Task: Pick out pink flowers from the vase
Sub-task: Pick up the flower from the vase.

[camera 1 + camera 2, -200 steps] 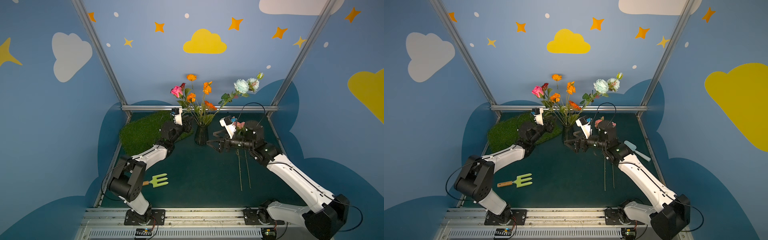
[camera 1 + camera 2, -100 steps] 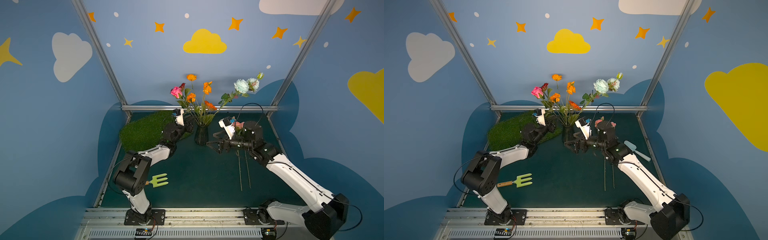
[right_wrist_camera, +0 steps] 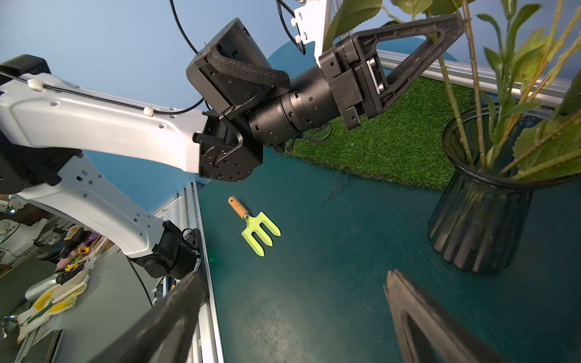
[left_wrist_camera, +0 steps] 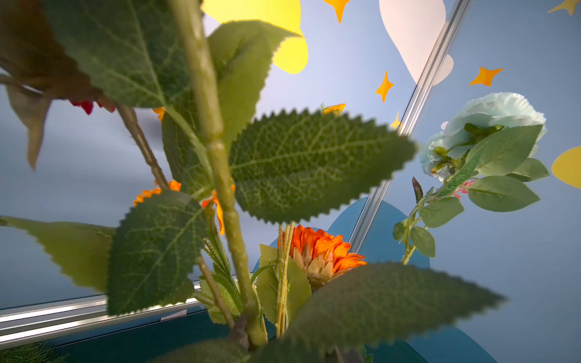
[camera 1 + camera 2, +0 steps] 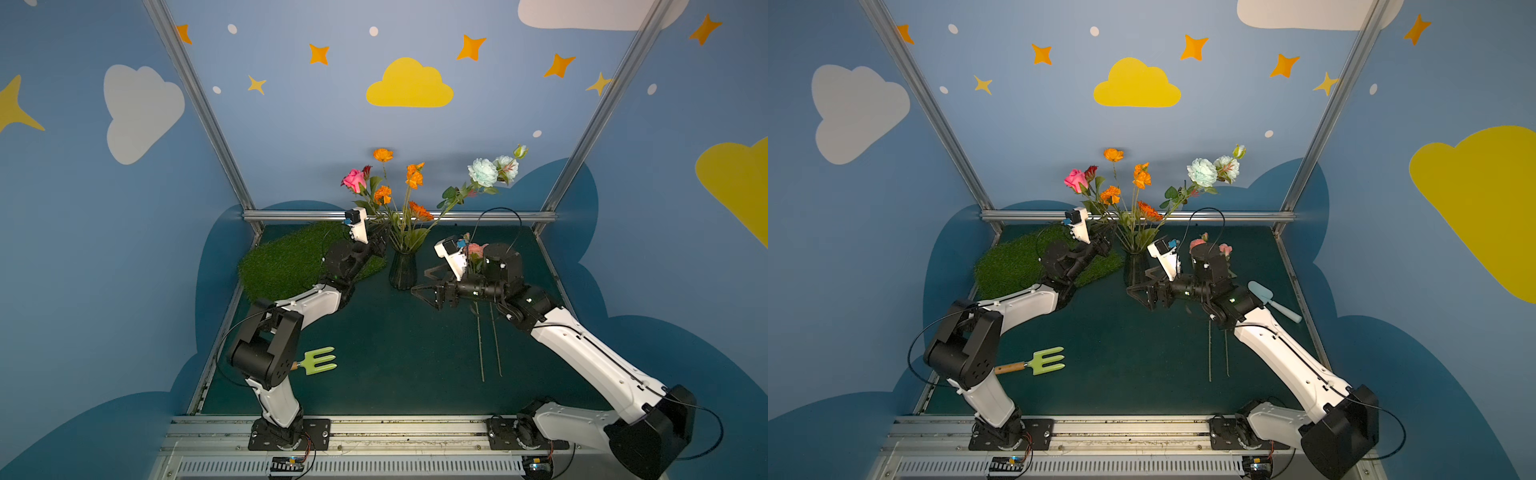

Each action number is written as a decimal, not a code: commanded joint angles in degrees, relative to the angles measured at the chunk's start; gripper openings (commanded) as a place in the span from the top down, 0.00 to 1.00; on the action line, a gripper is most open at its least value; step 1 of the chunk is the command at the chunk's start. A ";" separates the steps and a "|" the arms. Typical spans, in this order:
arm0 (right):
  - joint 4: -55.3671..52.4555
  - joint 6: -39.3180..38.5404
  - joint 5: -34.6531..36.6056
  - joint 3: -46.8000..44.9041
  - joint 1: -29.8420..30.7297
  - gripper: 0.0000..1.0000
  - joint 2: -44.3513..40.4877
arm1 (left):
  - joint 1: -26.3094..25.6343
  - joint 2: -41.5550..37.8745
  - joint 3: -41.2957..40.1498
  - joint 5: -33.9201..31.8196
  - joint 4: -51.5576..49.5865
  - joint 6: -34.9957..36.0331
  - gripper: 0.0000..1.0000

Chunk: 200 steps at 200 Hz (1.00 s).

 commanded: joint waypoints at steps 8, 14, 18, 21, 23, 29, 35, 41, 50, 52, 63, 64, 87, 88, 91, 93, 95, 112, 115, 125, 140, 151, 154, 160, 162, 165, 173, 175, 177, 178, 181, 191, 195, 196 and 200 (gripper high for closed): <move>-0.90 -0.69 -0.10 1.93 0.67 0.07 0.84 | 0.30 1.20 1.26 -0.31 0.60 0.16 0.65; -0.93 -0.74 -0.08 2.02 0.78 0.07 0.84 | 0.25 1.16 1.16 -0.31 0.73 0.06 0.66; -1.01 -0.78 -0.09 2.12 0.81 0.07 0.94 | 0.30 1.12 1.16 -0.23 0.75 0.10 0.66; -1.08 -0.84 -0.09 2.18 0.88 0.07 1.00 | 0.28 1.12 1.18 -0.14 0.75 0.03 0.67; -1.09 -0.87 -0.10 2.19 0.96 0.07 1.03 | 0.31 1.13 1.18 0.00 0.82 0.07 0.68; -1.21 -0.97 -0.09 2.34 1.04 0.07 1.16 | 0.29 1.07 1.13 0.28 0.82 0.09 0.69; -1.27 -1.04 -0.09 2.41 1.04 0.07 1.29 | 0.31 0.83 1.21 0.46 0.76 0.11 0.71; -1.27 -0.92 -0.03 2.51 1.07 0.07 1.43 | 0.28 0.73 1.24 0.70 0.56 0.15 0.74; -1.20 -0.94 -0.09 2.58 1.26 0.07 1.58 | 0.33 0.48 1.36 0.92 0.37 0.39 0.77; -1.19 -0.98 -0.10 2.60 1.30 0.07 1.64 | 0.35 0.42 1.31 0.92 0.37 0.42 0.78; -1.09 -0.94 -0.06 2.67 1.51 0.07 1.87 | 0.28 0.04 1.17 0.92 0.27 0.68 0.82; -1.10 -0.93 -0.08 2.68 1.56 0.07 1.89 | 0.27 0.03 1.13 0.92 0.29 0.70 0.82; -1.19 -0.99 -0.04 2.97 2.10 0.07 2.42 | 0.26 -0.35 1.06 1.52 0.33 1.06 0.89; -1.19 -0.99 -0.07 3.01 2.11 0.07 2.48 | 0.26 -0.39 1.08 1.53 0.32 1.07 0.89; -1.19 -1.06 -0.08 3.04 2.15 0.07 2.51 | 0.22 -0.49 1.09 1.61 0.25 1.20 0.90; -1.19 -1.12 -0.10 3.05 2.24 0.07 2.55 | 0.25 -0.46 1.05 1.73 0.23 1.24 0.90; -1.19 -1.12 -0.04 3.02 2.25 0.07 2.56 | 0.22 -0.54 1.08 1.72 0.23 1.30 0.91; -1.26 -1.30 0.24 3.12 2.69 0.07 2.66 | 0.19 -0.65 1.18 2.40 0.01 1.42 0.94; -1.27 -1.28 0.38 3.09 2.80 0.07 2.76 | 0.18 -0.68 1.20 2.49 -0.02 1.51 0.95; -1.42 -1.35 0.43 3.21 2.92 0.07 2.87 | -0.05 -0.94 1.17 2.59 -0.18 1.86 0.96; -1.97 -1.81 0.89 3.40 3.18 0.07 2.81 | -0.39 -1.29 1.49 2.89 -0.92 2.97 0.97; -1.61 -1.79 1.61 3.15 3.31 0.07 2.47 | -0.91 -1.72 2.08 3.27 -2.27 4.48 0.97; -1.48 -1.76 1.69 3.02 3.28 0.07 2.36 | -1.05 -1.94 2.21 3.29 -2.71 5.13 0.97; -1.29 -1.64 2.17 2.87 3.35 0.07 2.15 | -1.46 -2.15 2.51 3.39 -3.73 6.22 0.97; -1.28 -1.60 2.29 2.87 3.36 0.07 2.06 | -1.64 -2.24 2.61 3.39 -4.10 6.71 0.97; -1.23 -1.50 2.47 2.87 3.40 0.07 2.02 | -1.85 -2.42 2.78 3.38 -4.66 7.25 0.97; -1.28 -1.36 2.62 2.94 3.36 0.07 1.88 | -2.48 -2.89 3.29 3.30 -6.14 8.77 0.98; -1.28 -1.35 2.66 2.95 3.36 0.07 1.91 | -2.58 -2.95 3.42 3.25 -6.55 9.18 0.98; -1.30 -1.31 2.74 2.89 3.36 0.07 1.91 | -2.77 -3.06 3.50 3.22 -6.87 9.50 0.98; -1.29 -1.33 2.73 2.92 3.36 0.07 1.92 | -2.84 -3.10 3.53 3.21 -7.10 9.68 0.98; -1.28 -1.32 2.73 2.93 3.32 0.07 1.88 | -3.00 -3.26 3.75 3.12 -7.54 10.17 0.98; -1.27 -1.23 2.87 2.96 3.38 0.07 1.75 | -3.55 -3.69 4.21 2.88 -9.40 11.57 0.98; -1.28 -1.20 2.82 2.90 3.36 0.07 1.74 | -3.72 -3.93 4.46 2.72 -10.17 12.18 0.98; -1.28 -1.14 2.81 2.93 3.36 0.07 1.74 | -3.80 -3.98 4.54 2.65 -10.33 12.30 0.98; -1.15 -1.09 2.88 2.96 3.35 0.07 1.66 | -3.99 -4.22 4.71 2.33 -11.02 12.93 0.98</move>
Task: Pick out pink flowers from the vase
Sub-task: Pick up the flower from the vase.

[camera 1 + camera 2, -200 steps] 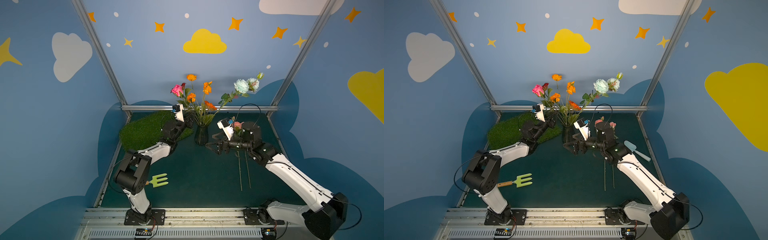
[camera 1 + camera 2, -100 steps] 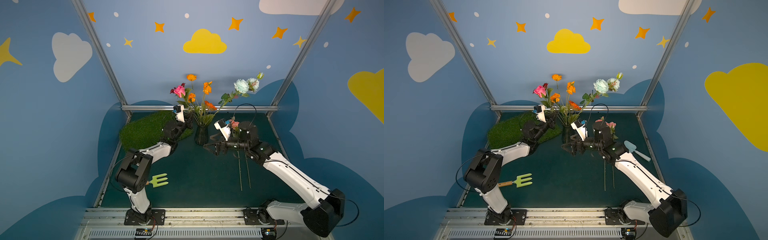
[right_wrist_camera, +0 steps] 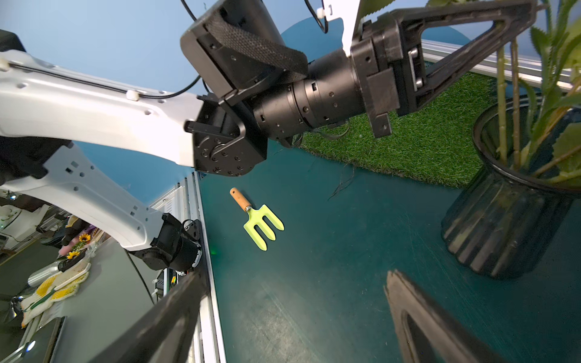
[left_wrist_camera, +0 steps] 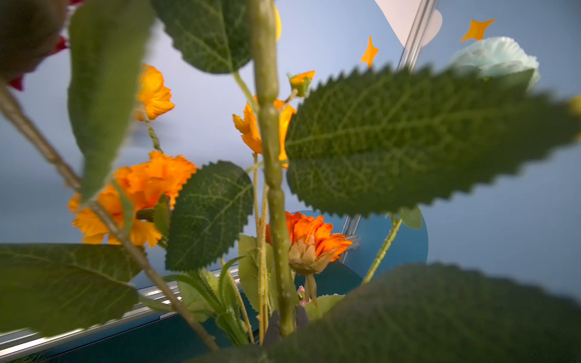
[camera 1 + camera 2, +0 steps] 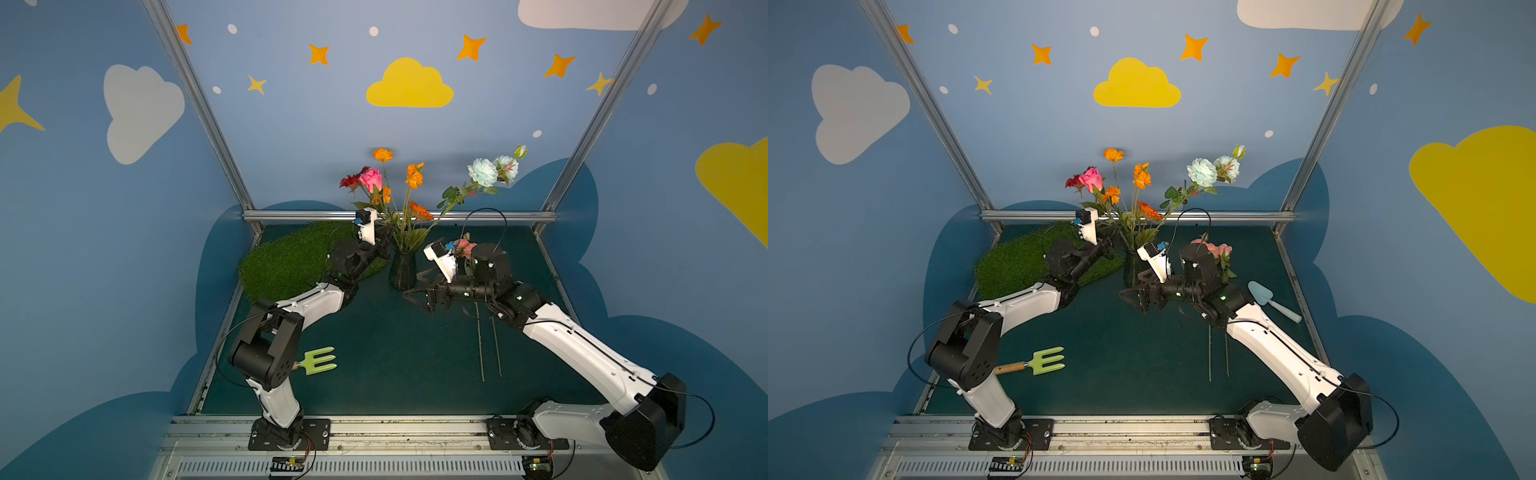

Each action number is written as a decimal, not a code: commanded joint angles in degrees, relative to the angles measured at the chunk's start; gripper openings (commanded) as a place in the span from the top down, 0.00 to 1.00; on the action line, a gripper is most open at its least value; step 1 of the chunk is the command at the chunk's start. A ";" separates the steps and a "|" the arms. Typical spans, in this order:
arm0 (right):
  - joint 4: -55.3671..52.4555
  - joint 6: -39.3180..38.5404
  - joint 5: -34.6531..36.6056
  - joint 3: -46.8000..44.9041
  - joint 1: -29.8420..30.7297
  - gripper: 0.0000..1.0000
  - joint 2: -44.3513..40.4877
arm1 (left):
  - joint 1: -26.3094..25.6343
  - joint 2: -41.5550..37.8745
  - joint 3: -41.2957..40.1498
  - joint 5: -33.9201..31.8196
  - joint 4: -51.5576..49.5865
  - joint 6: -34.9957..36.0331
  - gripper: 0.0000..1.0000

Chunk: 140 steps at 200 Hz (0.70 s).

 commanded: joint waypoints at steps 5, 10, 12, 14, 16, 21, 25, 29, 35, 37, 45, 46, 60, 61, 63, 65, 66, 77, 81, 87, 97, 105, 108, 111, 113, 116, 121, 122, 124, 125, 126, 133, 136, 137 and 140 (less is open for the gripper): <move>-0.13 -0.15 0.85 1.25 0.27 0.07 -1.13 | -1.54 -3.30 2.40 -0.23 -5.25 6.22 0.98; -0.10 -0.11 0.79 1.23 0.36 0.07 -1.09 | -1.80 -3.55 2.55 -0.52 -5.79 6.81 0.98; -0.09 -0.10 0.75 1.28 0.39 0.07 -1.08 | -1.90 -3.66 2.52 -0.61 -5.94 6.99 0.98; -0.14 -0.12 0.81 1.29 0.37 0.07 -1.12 | -1.95 -3.71 2.56 -0.65 -6.14 7.25 0.98; -0.17 -0.11 0.78 1.31 0.41 0.07 -1.16 | -2.05 -3.81 2.66 -0.67 -6.36 7.42 0.98; -0.23 -0.10 0.75 1.30 0.37 0.07 -1.17 | -2.26 -4.11 2.68 -0.95 -6.67 7.94 0.98; -0.25 -0.17 0.82 1.32 0.37 0.07 -1.24 | -2.31 -4.28 2.66 -1.02 -6.94 8.33 0.98; -0.27 -0.11 0.77 1.24 0.37 0.07 -1.31 | -2.40 -4.50 2.69 -1.06 -7.17 8.67 0.98; -0.27 -0.15 0.76 1.23 0.37 0.07 -1.34 | -2.51 -4.80 2.83 -1.11 -7.50 9.01 0.98; -0.18 -0.11 0.75 1.19 0.39 0.07 -1.41 | -2.50 -4.92 2.86 -1.11 -7.58 9.01 0.98; -0.34 -0.18 0.75 1.25 0.45 0.07 -1.51 | -2.59 -5.29 3.03 -1.11 -7.94 9.32 0.98; -0.35 -0.14 0.75 1.24 0.45 0.07 -1.56 | -2.63 -5.26 3.03 -1.11 -7.95 9.38 0.98; -0.47 -0.12 1.21 1.10 0.52 0.07 -1.97 | -2.64 -6.07 3.44 -0.80 -8.63 9.74 0.98; -0.46 -0.11 1.24 1.08 0.53 0.07 -2.01 | -2.66 -6.17 3.46 -0.78 -8.74 9.77 0.98; -0.43 -0.15 1.31 1.02 0.54 0.07 -2.08 | -2.67 -6.29 3.52 -0.72 -8.86 9.79 0.98; -0.38 -0.14 1.39 0.98 0.54 0.07 -2.21 | -2.60 -6.39 3.56 -0.68 -8.97 9.84 0.98; -0.37 -0.12 1.46 0.97 0.54 0.07 -2.26 | -2.64 -6.42 3.56 -0.67 -9.04 9.95 0.98; -0.39 -0.12 1.90 0.75 0.54 0.07 -2.73 | -2.63 -7.25 3.90 -0.35 -9.66 10.23 0.98; -0.28 -0.10 2.03 0.64 0.54 0.07 -2.90 | -2.60 -7.42 4.01 -0.20 -9.78 10.32 0.98; -0.34 -0.09 2.30 0.52 0.52 0.07 -3.16 | -2.59 -7.85 4.09 -0.06 -10.10 10.48 0.98; -0.61 -0.10 2.63 0.48 0.54 0.07 -3.36 | -2.65 -8.50 4.42 0.12 -10.72 10.50 0.98; -0.71 -0.13 2.64 0.48 0.51 0.07 -3.50 | -2.58 -8.93 4.60 0.21 -11.16 10.60 0.98; -0.71 -0.17 2.66 0.52 0.54 0.07 -3.53 | -2.59 -9.12 4.62 0.28 -11.25 10.66 0.98; -0.71 -0.15 2.67 0.48 0.50 0.07 -3.54 | -2.66 -9.31 4.62 0.30 -11.29 10.72 0.98; -0.78 -0.14 2.57 0.47 0.49 0.07 -3.54 | -2.65 -9.41 4.62 0.30 -11.36 10.75 0.98; -0.77 -0.05 2.51 0.47 0.54 0.07 -3.54 | -2.67 -9.63 4.65 0.30 -11.38 10.81 0.98; -0.80 -0.06 2.46 0.53 0.50 0.07 -3.56 | -2.64 -9.86 4.65 0.30 -11.51 10.77 0.98; -0.80 -0.03 2.48 0.48 0.52 0.07 -3.55 | -2.61 -9.96 4.64 0.30 -11.54 10.81 0.98; -0.75 -0.02 2.47 0.47 0.56 0.07 -3.54 | -2.59 -10.01 4.65 0.25 -11.56 10.84 0.98; -0.78 -0.02 2.44 0.50 0.59 0.07 -3.54 | -2.63 -10.08 4.68 0.28 -11.60 10.85 0.98; -0.79 -0.01 2.47 0.51 0.61 0.07 -3.58 | -2.65 -10.20 4.70 0.29 -11.63 10.85 0.98; -0.80 0.07 2.64 0.46 0.63 0.07 -3.63 | -2.63 -10.43 4.80 0.26 -11.85 11.09 0.98; -0.80 0.15 2.67 0.45 0.59 0.07 -3.74 | -2.63 -10.64 4.87 0.14 -11.95 11.18 0.98; -0.80 0.11 2.67 0.40 0.65 0.07 -3.73 | -2.65 -10.61 4.88 0.13 -12.06 11.19 0.98; -0.80 0.20 2.80 0.41 0.63 0.07 -3.72 | -2.67 -10.77 5.02 0.12 -12.15 11.27 0.98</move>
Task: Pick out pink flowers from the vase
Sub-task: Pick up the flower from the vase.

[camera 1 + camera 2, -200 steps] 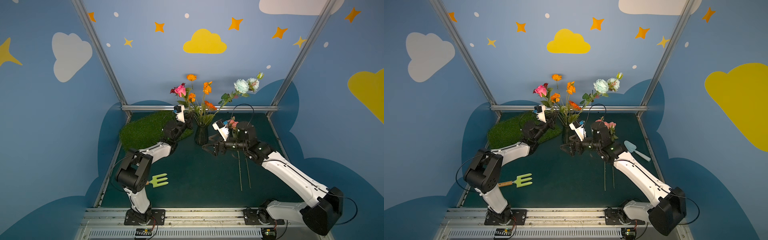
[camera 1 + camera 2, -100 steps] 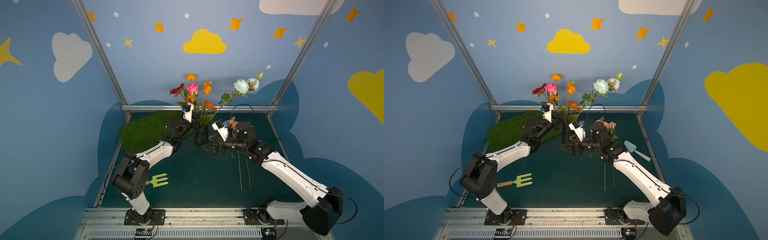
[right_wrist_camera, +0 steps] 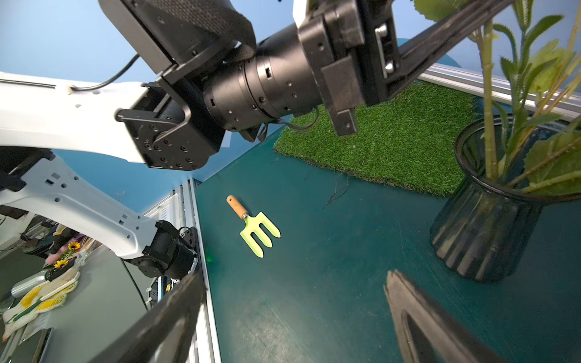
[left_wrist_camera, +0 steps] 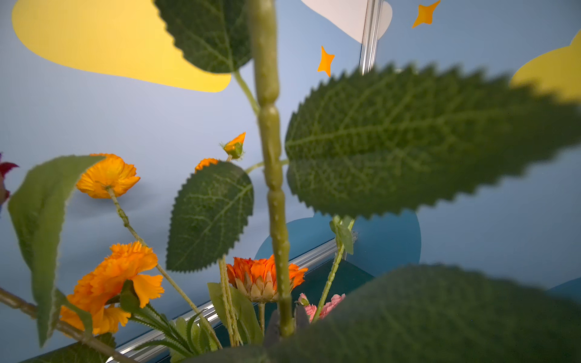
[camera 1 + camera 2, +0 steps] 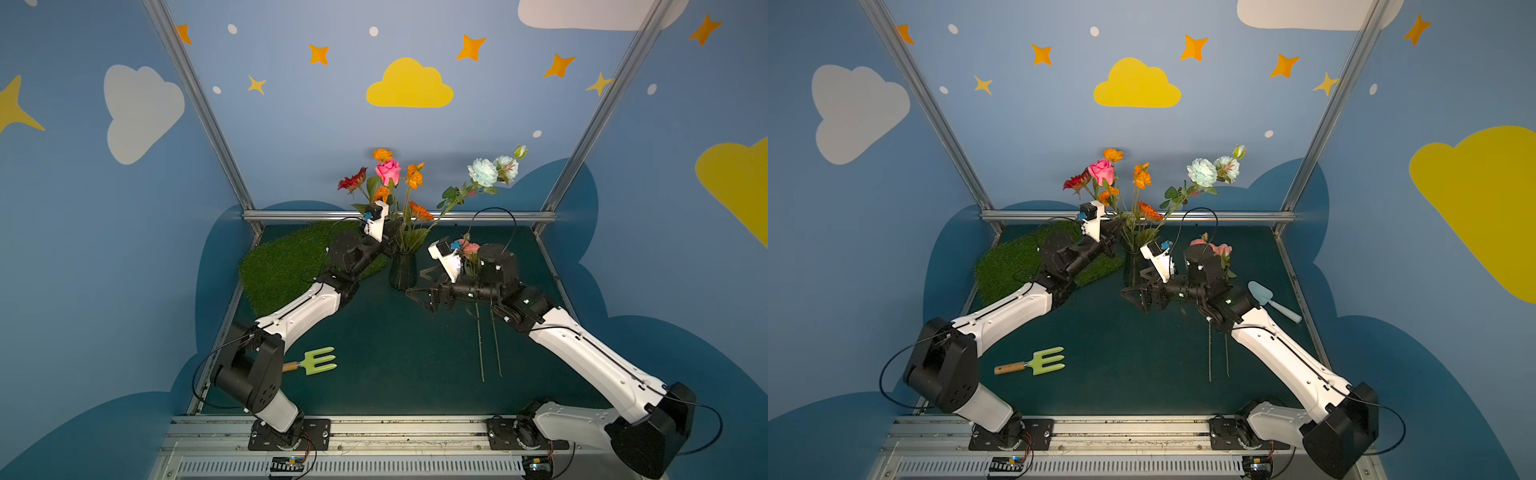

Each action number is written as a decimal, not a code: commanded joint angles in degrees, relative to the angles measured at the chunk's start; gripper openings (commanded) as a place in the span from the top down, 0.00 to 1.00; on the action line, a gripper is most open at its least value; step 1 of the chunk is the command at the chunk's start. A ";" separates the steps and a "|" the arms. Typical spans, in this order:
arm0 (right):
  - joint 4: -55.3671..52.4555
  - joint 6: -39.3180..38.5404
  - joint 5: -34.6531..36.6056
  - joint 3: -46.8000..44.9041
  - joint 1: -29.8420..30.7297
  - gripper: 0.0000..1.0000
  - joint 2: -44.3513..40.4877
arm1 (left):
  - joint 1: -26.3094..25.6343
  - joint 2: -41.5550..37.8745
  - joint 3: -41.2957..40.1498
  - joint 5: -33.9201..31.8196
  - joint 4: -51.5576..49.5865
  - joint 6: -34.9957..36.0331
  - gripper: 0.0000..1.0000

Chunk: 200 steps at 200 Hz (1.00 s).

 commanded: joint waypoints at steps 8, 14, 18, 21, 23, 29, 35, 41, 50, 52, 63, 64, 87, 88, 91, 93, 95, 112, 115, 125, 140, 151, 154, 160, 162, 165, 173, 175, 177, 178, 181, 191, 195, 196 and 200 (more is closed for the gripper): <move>-0.75 0.20 1.06 0.48 0.31 0.07 -1.25 | -0.12 -2.52 2.16 0.52 -1.66 1.51 0.98; -0.75 0.18 1.20 0.55 0.30 0.07 -1.37 | -0.06 -2.71 2.41 0.52 -2.20 1.69 0.98; -0.75 0.18 1.23 0.55 0.30 0.07 -1.47 | -0.06 -2.88 2.58 0.51 -2.54 1.86 0.98; -0.75 0.20 1.25 0.55 0.29 0.07 -1.51 | -0.13 -3.00 2.70 0.51 -2.72 1.92 0.98; -0.75 0.16 1.24 0.53 0.30 0.07 -1.55 | -0.13 -3.08 2.73 0.52 -2.84 1.95 0.98; -0.68 0.13 1.25 0.53 0.31 0.07 -1.73 | -0.07 -3.38 2.79 0.60 -3.03 2.04 0.98; -0.39 0.03 1.43 0.44 0.35 0.07 -1.90 | -0.07 -3.82 2.79 0.68 -3.09 2.13 0.98; -0.17 -0.16 1.73 0.30 0.30 0.07 -2.10 | -0.13 -4.18 2.79 0.66 -3.19 2.14 0.98; 0.13 -0.34 2.72 0.35 0.30 0.07 -2.38 | -0.11 -4.72 2.95 0.53 -3.46 2.22 0.98; 0.13 -0.38 2.97 0.41 0.30 0.07 -2.50 | -0.06 -4.88 3.01 0.47 -3.55 2.23 0.98; -0.15 -0.97 3.89 1.10 0.31 0.07 -2.57 | -0.06 -5.50 3.39 0.38 -4.24 2.62 0.98; -0.23 -1.08 3.97 1.26 0.31 0.07 -2.52 | -0.05 -5.54 3.44 0.32 -4.35 2.64 0.98; -2.24 -2.82 5.06 4.13 0.30 0.07 -2.17 | -0.07 -6.80 4.43 0.34 -5.65 3.31 0.98; -2.29 -2.92 5.08 4.27 0.35 0.07 -2.15 | -0.06 -6.84 4.49 0.38 -5.71 3.34 0.98; -2.58 -3.19 5.10 4.66 0.31 0.07 -2.13 | -0.07 -7.07 4.62 0.42 -5.84 3.44 0.98; -2.81 -3.33 5.10 4.87 0.30 0.07 -2.06 | -0.08 -7.18 4.75 0.43 -5.92 3.50 0.98; -3.03 -3.45 5.19 5.08 0.30 0.07 -2.04 | -0.12 -7.29 4.84 0.43 -6.01 3.53 0.98; -4.04 -4.53 5.35 6.63 0.30 0.07 -1.96 | -0.12 -8.49 5.41 0.51 -6.38 3.94 0.98; -4.00 -4.61 5.36 6.76 0.30 0.07 -2.02 | -0.08 -8.74 5.49 0.51 -6.46 3.97 0.98; -4.12 -4.93 5.37 7.18 0.26 0.07 -2.04 | -0.12 -9.53 5.84 0.52 -6.78 4.11 0.98; -4.03 -5.15 5.90 7.64 0.31 0.07 -1.89 | -0.11 -10.69 6.05 0.45 -6.68 4.25 0.98; -4.48 -5.33 5.78 8.26 0.30 0.07 -1.47 | -0.10 -11.50 6.30 0.43 -6.74 4.41 0.98; -4.58 -5.38 5.73 8.47 0.30 0.07 -1.36 | -0.08 -11.62 6.34 0.43 -6.85 4.40 0.98; -4.62 -5.36 5.80 8.56 0.31 0.07 -1.25 | -0.13 -12.06 6.48 0.58 -7.24 4.51 0.98; -4.58 -5.32 5.76 8.64 0.30 0.07 -1.25 | -0.11 -12.23 6.55 0.60 -7.31 4.55 0.98; -4.52 -5.38 5.80 8.64 0.30 0.07 -1.17 | -0.12 -12.44 6.62 0.68 -7.43 4.68 0.98; -4.23 -5.39 5.85 8.82 0.36 0.07 -1.16 | -0.09 -12.90 6.79 0.78 -7.81 4.85 0.98; -4.15 -5.24 5.93 8.88 0.32 0.07 -1.16 | -0.13 -13.01 6.78 0.73 -7.91 4.86 0.98; -4.13 -5.36 5.97 8.89 0.24 0.07 -1.16 | -0.07 -13.21 6.78 0.70 -8.00 4.91 0.98; -4.11 -5.33 6.06 8.94 0.32 0.07 -1.16 | -0.06 -13.26 6.81 0.70 -8.03 4.93 0.98; -3.98 -5.30 6.13 9.03 0.30 0.07 -1.22 | -0.05 -13.43 6.83 0.69 -8.13 4.96 0.98; -3.68 -5.44 6.46 9.15 0.30 0.07 -1.33 | -0.09 -14.19 6.76 0.60 -8.10 5.11 0.98; -3.78 -5.63 6.55 9.31 0.31 0.07 -1.33 | -0.09 -14.50 6.71 0.60 -8.06 5.19 0.98; -3.81 -5.69 6.57 9.37 0.26 0.07 -1.38 | -0.12 -14.61 6.68 0.56 -8.06 5.20 0.98; -4.03 -5.90 6.68 9.67 0.37 0.07 -1.34 | -0.11 -14.94 6.63 0.47 -8.02 5.22 0.98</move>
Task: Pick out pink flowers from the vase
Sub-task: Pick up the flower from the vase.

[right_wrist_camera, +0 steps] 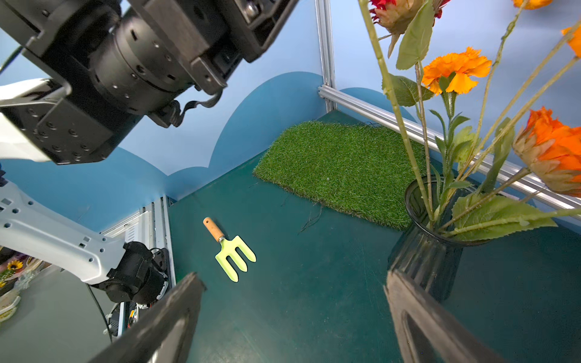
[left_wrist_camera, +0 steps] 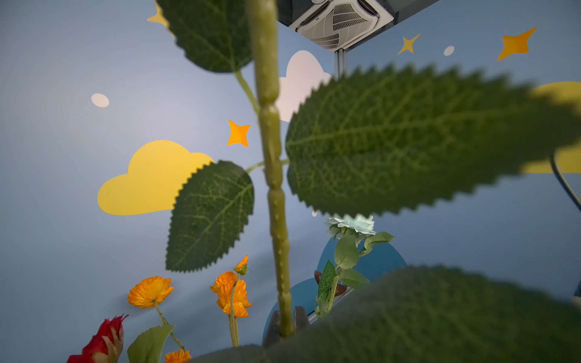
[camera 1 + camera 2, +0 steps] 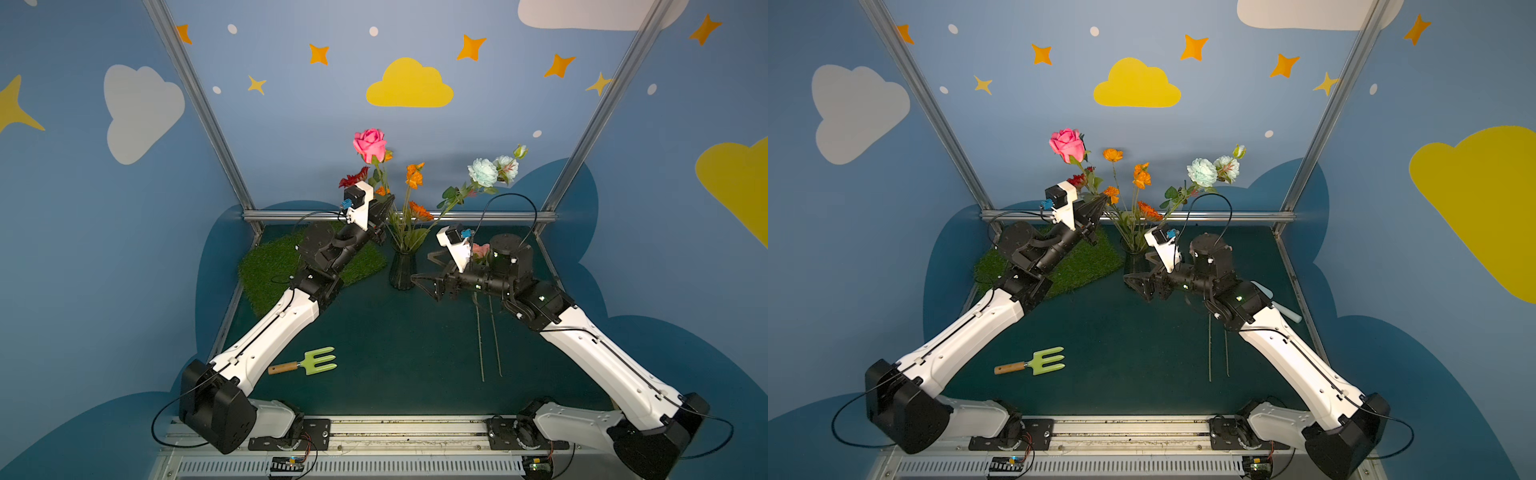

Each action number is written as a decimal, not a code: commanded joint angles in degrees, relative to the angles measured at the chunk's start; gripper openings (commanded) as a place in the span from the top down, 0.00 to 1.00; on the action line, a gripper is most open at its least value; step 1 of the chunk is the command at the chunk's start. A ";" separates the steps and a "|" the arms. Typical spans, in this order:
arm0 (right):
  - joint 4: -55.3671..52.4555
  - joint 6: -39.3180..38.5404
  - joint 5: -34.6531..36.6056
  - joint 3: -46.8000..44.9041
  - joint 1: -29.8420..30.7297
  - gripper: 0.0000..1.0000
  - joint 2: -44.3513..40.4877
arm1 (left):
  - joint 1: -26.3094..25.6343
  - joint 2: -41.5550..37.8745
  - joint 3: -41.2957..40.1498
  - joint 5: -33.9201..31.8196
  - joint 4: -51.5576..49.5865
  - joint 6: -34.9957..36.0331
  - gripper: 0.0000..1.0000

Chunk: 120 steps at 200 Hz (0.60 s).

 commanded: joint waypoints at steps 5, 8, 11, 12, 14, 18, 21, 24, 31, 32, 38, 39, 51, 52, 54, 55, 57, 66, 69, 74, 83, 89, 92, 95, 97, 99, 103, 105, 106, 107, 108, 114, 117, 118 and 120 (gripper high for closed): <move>-0.82 -1.56 1.17 2.56 0.30 0.07 -0.13 | -0.08 -2.65 0.98 0.30 -0.37 0.98 0.98; -0.90 -1.65 1.35 2.75 0.29 0.07 -0.13 | -0.05 -2.92 0.98 0.26 -0.37 1.02 0.98; -1.07 -1.78 1.50 2.86 0.36 0.07 -0.13 | -0.03 -3.17 1.04 0.25 -0.43 0.98 0.98; -1.11 -1.79 1.54 2.94 0.36 0.07 -0.13 | -0.06 -3.23 1.06 0.21 -0.44 1.02 0.98; -1.14 -1.88 1.65 2.99 0.35 0.07 -0.13 | -0.06 -3.39 1.06 0.22 -0.52 1.01 0.98; -1.33 -2.09 1.86 3.10 0.37 0.07 -0.21 | -0.07 -3.74 1.14 0.25 -0.69 1.19 0.98; -1.36 -2.18 2.05 3.16 0.36 0.07 -0.22 | -0.09 -4.00 1.13 0.37 -0.79 1.24 0.98; -1.45 -2.26 2.14 3.23 0.28 0.07 -0.22 | -0.09 -4.30 1.15 0.46 -0.88 1.28 0.98; -1.98 -2.38 2.76 3.50 0.30 0.07 -0.27 | -0.08 -4.95 1.18 0.60 -1.11 1.27 0.98; -2.09 -2.39 2.83 3.56 0.34 0.07 -0.20 | -0.04 -5.09 1.21 0.60 -1.18 1.34 0.98; -2.81 -2.54 3.36 4.00 0.27 0.07 0.06 | -0.08 -5.65 1.24 0.69 -1.47 1.39 0.98; -2.99 -2.65 3.43 4.07 0.28 0.07 0.10 | -0.08 -5.70 1.20 0.69 -1.53 1.40 0.98; -4.70 -3.11 3.78 4.83 0.29 0.07 0.63 | -0.04 -7.04 1.09 0.77 -1.60 1.18 0.98; -4.81 -3.11 3.82 4.84 0.29 0.07 0.65 | -0.02 -7.15 1.08 0.78 -1.60 1.21 0.98; -4.96 -3.14 3.87 4.89 0.30 0.07 0.66 | -0.05 -7.33 1.03 0.78 -1.64 1.19 0.98; -5.03 -3.13 3.86 4.92 0.29 0.07 0.66 | -0.03 -7.42 1.05 0.82 -1.66 1.21 0.98; -5.06 -3.18 3.93 4.91 0.33 0.07 0.66 | -0.05 -7.66 1.06 0.86 -1.70 1.19 0.98; -4.97 -3.15 4.03 4.59 0.31 0.07 0.53 | -0.01 -8.64 1.02 0.76 -2.08 1.17 0.98; -4.99 -3.10 4.15 4.43 0.33 0.07 0.49 | -0.02 -9.01 0.98 0.78 -2.11 1.23 0.98; -4.97 -3.07 4.33 4.30 0.27 0.07 0.35 | -0.09 -9.68 0.90 0.78 -2.12 1.15 0.98; -5.30 -3.07 4.80 4.21 0.27 0.07 0.29 | -0.03 -10.75 0.86 0.85 -2.39 1.06 0.98; -5.63 -3.18 5.06 4.22 0.29 0.07 0.23 | -0.03 -11.50 0.88 0.91 -2.73 1.01 0.98; -5.75 -3.20 5.27 4.21 0.29 0.07 0.22 | -0.08 -11.81 0.89 0.95 -2.95 1.01 0.98; -5.86 -3.33 5.47 4.16 0.28 0.07 0.15 | -0.09 -12.18 0.91 1.02 -3.23 1.07 0.98; -5.93 -3.30 5.58 4.04 0.28 0.07 0.14 | -0.03 -12.48 0.96 1.13 -3.41 1.06 0.98; -5.97 -3.38 5.67 4.03 0.28 0.07 0.07 | -0.08 -12.66 1.04 1.13 -3.65 1.13 0.98; -6.19 -3.46 5.91 3.98 0.28 0.07 0.05 | -0.07 -13.12 1.21 1.09 -4.19 1.33 0.98; -6.23 -3.53 6.00 4.00 0.28 0.07 0.00 | -0.06 -13.33 1.24 1.08 -4.44 1.41 0.98; -6.28 -3.54 6.03 3.94 0.28 0.07 -0.02 | -0.03 -13.41 1.24 1.06 -4.56 1.41 0.98; -6.35 -3.59 6.04 3.91 0.28 0.07 -0.03 | -0.06 -13.49 1.24 1.05 -4.66 1.50 0.98; -6.43 -3.66 6.05 3.90 0.28 0.07 -0.04 | -0.03 -13.66 1.24 1.05 -4.71 1.50 0.98; -6.71 -3.81 6.14 3.96 0.26 0.07 -0.11 | -0.02 -14.41 1.09 0.96 -4.88 1.44 0.98; -6.83 -3.88 6.19 3.92 0.28 0.07 -0.13 | -0.07 -14.78 0.94 0.96 -4.89 1.43 0.98; -6.89 -3.89 6.21 3.94 0.28 0.07 -0.13 | -0.04 -14.88 0.91 0.96 -4.87 1.42 0.98; -6.98 -3.90 6.23 3.90 0.28 0.07 -0.18 | -0.08 -15.17 0.90 0.96 -4.94 1.44 0.98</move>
